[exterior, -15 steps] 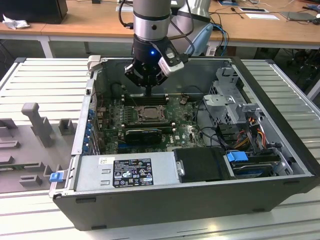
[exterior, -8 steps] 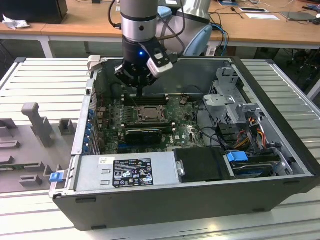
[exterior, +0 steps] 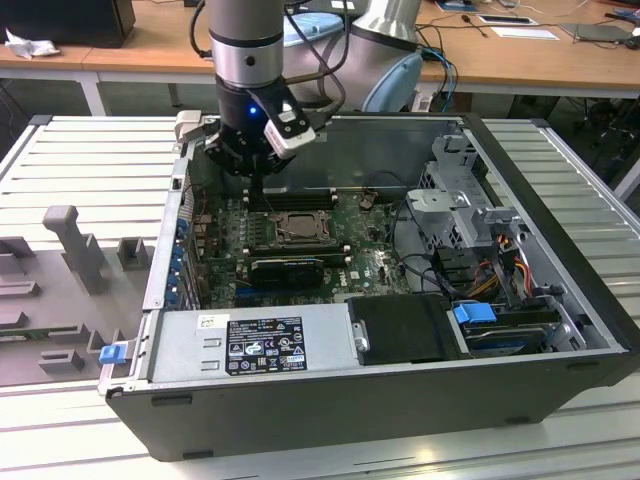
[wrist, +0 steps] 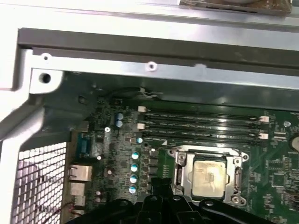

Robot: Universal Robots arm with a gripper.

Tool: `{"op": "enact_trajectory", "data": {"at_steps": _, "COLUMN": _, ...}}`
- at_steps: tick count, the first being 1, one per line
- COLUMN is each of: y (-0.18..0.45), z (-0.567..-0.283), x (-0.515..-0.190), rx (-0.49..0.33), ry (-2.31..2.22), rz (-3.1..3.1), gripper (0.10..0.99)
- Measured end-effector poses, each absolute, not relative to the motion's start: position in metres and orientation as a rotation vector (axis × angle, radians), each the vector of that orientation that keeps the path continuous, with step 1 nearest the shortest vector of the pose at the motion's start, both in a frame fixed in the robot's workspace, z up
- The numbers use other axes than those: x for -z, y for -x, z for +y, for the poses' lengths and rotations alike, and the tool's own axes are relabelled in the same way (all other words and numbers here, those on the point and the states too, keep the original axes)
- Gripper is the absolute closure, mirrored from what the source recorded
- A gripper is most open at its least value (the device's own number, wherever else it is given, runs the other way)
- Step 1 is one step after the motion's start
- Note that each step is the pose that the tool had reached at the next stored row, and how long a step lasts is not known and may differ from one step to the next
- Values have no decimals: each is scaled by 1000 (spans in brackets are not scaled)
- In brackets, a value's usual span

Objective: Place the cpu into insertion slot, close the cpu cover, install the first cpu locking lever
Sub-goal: 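Close the cpu cover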

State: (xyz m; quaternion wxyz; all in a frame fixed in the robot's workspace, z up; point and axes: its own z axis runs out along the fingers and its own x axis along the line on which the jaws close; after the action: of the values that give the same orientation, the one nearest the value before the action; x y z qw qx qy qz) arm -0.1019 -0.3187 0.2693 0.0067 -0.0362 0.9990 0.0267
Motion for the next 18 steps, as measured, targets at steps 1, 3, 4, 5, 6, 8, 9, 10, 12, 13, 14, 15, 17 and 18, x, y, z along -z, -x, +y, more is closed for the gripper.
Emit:
{"op": "enact_trajectory", "data": {"at_steps": 1, "y": 105, "z": -318, "x": -268, "rx": -86, "ry": 113, "rz": 3125, "gripper": 980}}
{"op": "enact_trajectory", "data": {"at_steps": 3, "y": 108, "z": -317, "x": -266, "rx": -88, "ry": 113, "rz": 3125, "gripper": 980}}
{"op": "enact_trajectory", "data": {"at_steps": 4, "y": 110, "z": -317, "x": -265, "rx": -89, "ry": 113, "rz": 3125, "gripper": 980}}
{"op": "enact_trajectory", "data": {"at_steps": 5, "y": 113, "z": -315, "x": -264, "rx": -92, "ry": 113, "rz": 3124, "gripper": 980}}
{"op": "enact_trajectory", "data": {"at_steps": 6, "y": 115, "z": -315, "x": -263, "rx": -93, "ry": 113, "rz": 3125, "gripper": 980}}
{"op": "enact_trajectory", "data": {"at_steps": 8, "y": 117, "z": -312, "x": -262, "rx": -97, "ry": 113, "rz": 3124, "gripper": 980}}
{"op": "enact_trajectory", "data": {"at_steps": 9, "y": 118, "z": -311, "x": -262, "rx": -98, "ry": 113, "rz": 3124, "gripper": 980}}
{"op": "enact_trajectory", "data": {"at_steps": 10, "y": 118, "z": -307, "x": -261, "rx": -101, "ry": 113, "rz": 3124, "gripper": 980}}
{"op": "enact_trajectory", "data": {"at_steps": 12, "y": 118, "z": -297, "x": -259, "rx": -104, "ry": 113, "rz": 3124, "gripper": 980}}
{"op": "enact_trajectory", "data": {"at_steps": 13, "y": 118, "z": -297, "x": -259, "rx": -104, "ry": 113, "rz": 3124, "gripper": 980}}
{"op": "enact_trajectory", "data": {"at_steps": 14, "y": 117, "z": -296, "x": -259, "rx": -105, "ry": 113, "rz": 3124, "gripper": 980}}
{"op": "enact_trajectory", "data": {"at_steps": 15, "y": 115, "z": -296, "x": -259, "rx": -104, "ry": 113, "rz": 3124, "gripper": 980}}
{"op": "enact_trajectory", "data": {"at_steps": 17, "y": 109, "z": -296, "x": -259, "rx": -104, "ry": 113, "rz": 3124, "gripper": 980}}
{"op": "enact_trajectory", "data": {"at_steps": 18, "y": 106, "z": -296, "x": -259, "rx": -104, "ry": 113, "rz": 3124, "gripper": 980}}
